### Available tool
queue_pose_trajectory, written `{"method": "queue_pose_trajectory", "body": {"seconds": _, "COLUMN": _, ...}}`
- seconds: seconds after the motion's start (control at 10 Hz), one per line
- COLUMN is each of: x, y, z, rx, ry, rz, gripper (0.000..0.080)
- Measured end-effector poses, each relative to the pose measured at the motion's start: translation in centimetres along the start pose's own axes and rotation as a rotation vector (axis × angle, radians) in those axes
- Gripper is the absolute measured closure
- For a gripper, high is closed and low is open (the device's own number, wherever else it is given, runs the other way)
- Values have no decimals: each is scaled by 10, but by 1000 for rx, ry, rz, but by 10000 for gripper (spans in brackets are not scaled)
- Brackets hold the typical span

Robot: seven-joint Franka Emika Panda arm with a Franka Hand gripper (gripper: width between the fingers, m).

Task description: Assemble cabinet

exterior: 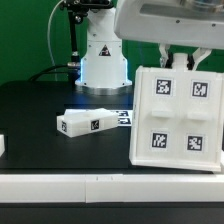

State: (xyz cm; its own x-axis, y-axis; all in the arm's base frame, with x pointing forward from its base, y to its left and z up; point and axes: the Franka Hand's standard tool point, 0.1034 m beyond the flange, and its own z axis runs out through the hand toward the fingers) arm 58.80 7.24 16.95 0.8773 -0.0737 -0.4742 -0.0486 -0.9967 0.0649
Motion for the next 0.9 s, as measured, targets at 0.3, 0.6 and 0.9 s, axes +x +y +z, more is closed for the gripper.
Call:
{"method": "queue_pose_trajectory", "body": {"seconds": 0.3, "x": -2, "y": 8, "z": 15, "rx": 5, "ry": -10, "rz": 16, "gripper": 583}}
{"method": "queue_pose_trajectory", "body": {"seconds": 0.6, "x": 2, "y": 8, "z": 27, "rx": -5, "ry": -34, "rz": 72, "gripper": 583}}
{"method": "queue_pose_trajectory", "body": {"seconds": 0.9, "x": 3, "y": 6, "z": 29, "rx": -10, "ry": -38, "rz": 77, "gripper": 583}}
